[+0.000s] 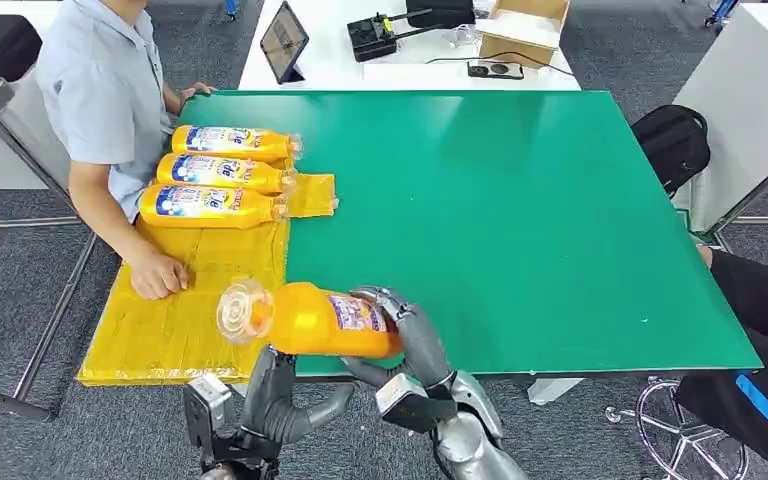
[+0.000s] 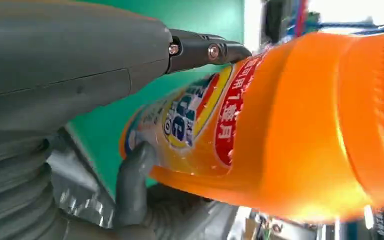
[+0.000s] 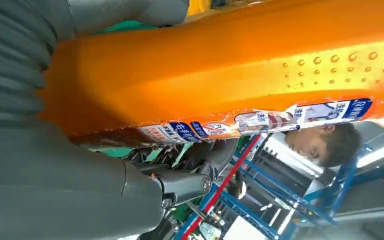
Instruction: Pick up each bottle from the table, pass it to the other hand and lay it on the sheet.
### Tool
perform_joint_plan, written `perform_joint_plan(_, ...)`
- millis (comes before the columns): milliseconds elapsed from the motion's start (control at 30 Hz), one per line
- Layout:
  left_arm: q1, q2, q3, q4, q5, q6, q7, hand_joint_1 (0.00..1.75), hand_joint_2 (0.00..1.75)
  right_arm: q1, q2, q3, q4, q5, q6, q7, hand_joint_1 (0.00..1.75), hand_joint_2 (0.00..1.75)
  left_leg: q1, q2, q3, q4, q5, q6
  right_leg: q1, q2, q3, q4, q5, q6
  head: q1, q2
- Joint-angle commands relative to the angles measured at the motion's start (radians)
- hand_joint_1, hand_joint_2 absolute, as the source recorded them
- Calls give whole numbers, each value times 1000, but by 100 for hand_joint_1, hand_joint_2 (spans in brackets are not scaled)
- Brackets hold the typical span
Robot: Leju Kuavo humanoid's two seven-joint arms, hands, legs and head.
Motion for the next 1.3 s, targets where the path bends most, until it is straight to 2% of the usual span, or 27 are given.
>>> perform_joint_plan(33, -52, 32, -53, 41, 72, 26, 59, 0, 175, -78, 56, 133, 232, -31, -60, -46, 175, 175, 0, 2, 3, -1, -1, 0, 1, 1, 2, -1, 0, -2, 0, 0)
perform_joint_plan(500, -85, 9, -38, -8, 103, 34, 25, 0, 175, -114, 72, 219, 365, -75, -18, -51, 175, 175, 1, 0, 3, -1, -1, 1, 1, -1, 3, -1, -1, -3, 0, 0)
perform_joint_plan(533, -89, 4, -30, -12, 120, 33, 13, 31, 175, -120, 69, 232, 379, -78, -4, -51, 175, 175, 1, 0, 3, -1, 0, 1, 1, -1, 2, -1, -1, -2, 0, 0)
perform_joint_plan(567, -92, 4, -29, -13, 120, 33, 13, 31, 175, -118, 68, 232, 380, -78, -4, -51, 175, 175, 1, 0, 4, -1, -1, 1, 1, -1, 4, -1, -1, -4, 0, 0)
perform_joint_plan(600, -93, 1, -23, -18, 129, 33, 12, 141, 175, -121, 68, 237, 390, -76, -3, -50, 175, 175, 1, 0, 3, -1, 0, 1, 1, -1, 2, -1, -1, -3, 0, 0)
perform_joint_plan(667, -93, -1, -17, -22, 142, 31, 7, 175, 175, -122, 66, 242, 394, -73, -3, -51, 175, 175, 1, -1, 4, -1, -1, 1, 1, -3, 4, -1, -1, -3, 0, 0)
perform_joint_plan(1000, -105, 3, -20, 1, 196, -35, 27, 175, 175, -134, 51, 238, 389, -64, -14, -40, 175, 175, 1, -3, 2, -1, 0, 1, 1, -4, 2, -1, -1, -2, 0, 0)
perform_joint_plan(1067, -106, 5, -20, 6, 215, -59, 34, 175, 175, -130, 50, 232, 375, -54, -38, -48, 79, 175, 0, -2, 1, -1, 0, 1, 1, -3, 1, -1, -1, -2, 0, 0)
perform_joint_plan(1100, -106, 5, -20, 6, 215, -59, 34, 175, 175, -130, 50, 232, 375, -54, -38, -48, 79, 175, 1, -2, 3, -1, 0, 1, 1, -4, 2, -1, -1, -2, 0, 0)
perform_joint_plan(1133, -107, 5, -18, 15, 222, -67, 41, 175, 175, -125, 50, 231, 364, -48, -65, -66, 0, 175, 0, -2, 3, -1, 0, 1, 1, -4, 2, -1, -1, -2, 0, 0)
perform_joint_plan(1167, -113, 4, -11, 27, 222, -62, 46, 175, 175, -121, 48, 235, 354, -31, -97, -82, 0, 0, 0, -2, 4, -1, 0, 1, 1, -4, 3, -1, -1, -3, 0, 0)
perform_joint_plan(1200, -115, 6, -8, 28, 222, -62, 46, 175, 175, -120, 48, 236, 353, -31, -98, -82, 0, 0, 1, -2, 3, -1, 0, 1, 1, -4, 3, -1, -1, -3, 0, 0)
perform_joint_plan(1233, -137, 7, 8, 54, 165, 4, 51, 175, 175, -115, 31, 271, 299, -20, -137, -92, 0, 0, 0, -2, 3, -1, 0, 1, 1, -4, 2, -1, -1, -2, 0, 0)
perform_joint_plan(1300, -160, 13, 27, 80, 168, 1, 48, 175, 175, -117, 31, 274, 300, -22, -136, -92, 0, 0, 0, -1, 3, -1, 0, 1, 1, -3, 3, -1, -1, -3, 0, 0)
